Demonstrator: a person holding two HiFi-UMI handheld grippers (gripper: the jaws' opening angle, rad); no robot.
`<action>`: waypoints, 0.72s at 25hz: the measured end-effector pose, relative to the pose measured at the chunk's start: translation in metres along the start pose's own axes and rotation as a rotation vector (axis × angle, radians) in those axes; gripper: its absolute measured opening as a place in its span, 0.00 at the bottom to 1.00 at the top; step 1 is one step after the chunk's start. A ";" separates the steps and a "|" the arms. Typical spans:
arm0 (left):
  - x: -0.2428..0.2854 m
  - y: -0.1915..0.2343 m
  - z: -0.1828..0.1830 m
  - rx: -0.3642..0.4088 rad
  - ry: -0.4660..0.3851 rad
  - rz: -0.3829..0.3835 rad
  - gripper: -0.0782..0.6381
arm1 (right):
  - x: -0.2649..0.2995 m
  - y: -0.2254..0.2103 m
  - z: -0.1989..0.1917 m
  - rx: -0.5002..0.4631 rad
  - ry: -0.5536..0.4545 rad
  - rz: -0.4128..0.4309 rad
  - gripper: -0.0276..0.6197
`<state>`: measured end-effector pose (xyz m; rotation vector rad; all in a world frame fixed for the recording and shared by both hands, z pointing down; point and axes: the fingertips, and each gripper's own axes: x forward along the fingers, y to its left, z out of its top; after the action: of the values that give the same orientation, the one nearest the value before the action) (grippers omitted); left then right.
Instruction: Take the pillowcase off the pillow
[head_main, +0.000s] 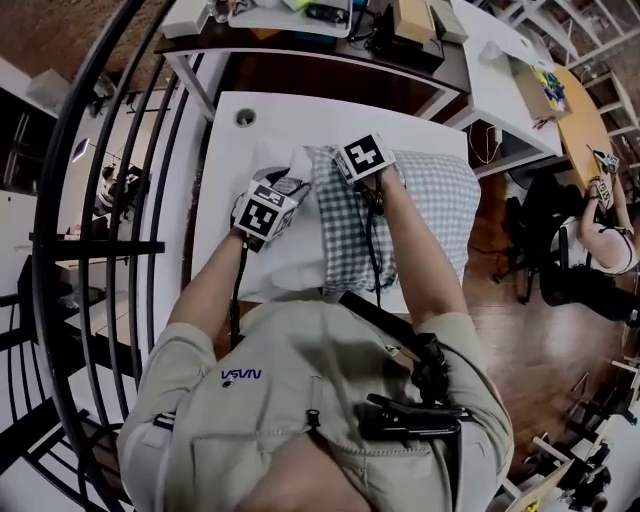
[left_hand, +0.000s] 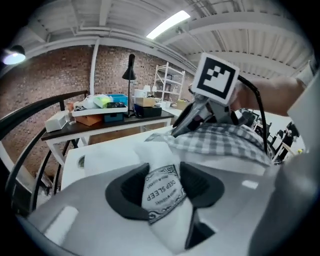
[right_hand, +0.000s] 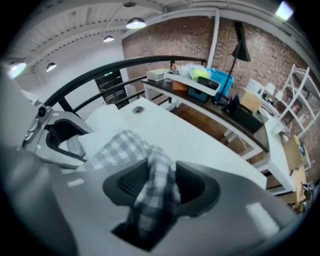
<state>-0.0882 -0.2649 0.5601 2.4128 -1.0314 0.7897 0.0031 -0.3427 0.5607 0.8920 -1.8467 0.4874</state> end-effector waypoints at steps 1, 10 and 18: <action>-0.001 -0.008 -0.002 0.028 0.012 -0.006 0.34 | 0.003 0.000 -0.007 -0.003 0.022 -0.010 0.29; -0.103 -0.025 0.050 0.061 -0.266 0.032 0.13 | -0.083 -0.046 0.004 -0.147 -0.176 -0.331 0.06; -0.144 0.008 0.047 -0.086 -0.361 0.033 0.13 | -0.144 -0.154 -0.091 0.072 -0.169 -0.585 0.06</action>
<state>-0.1598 -0.2208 0.4341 2.5228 -1.2114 0.3145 0.2102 -0.3295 0.4616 1.4927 -1.6153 0.1126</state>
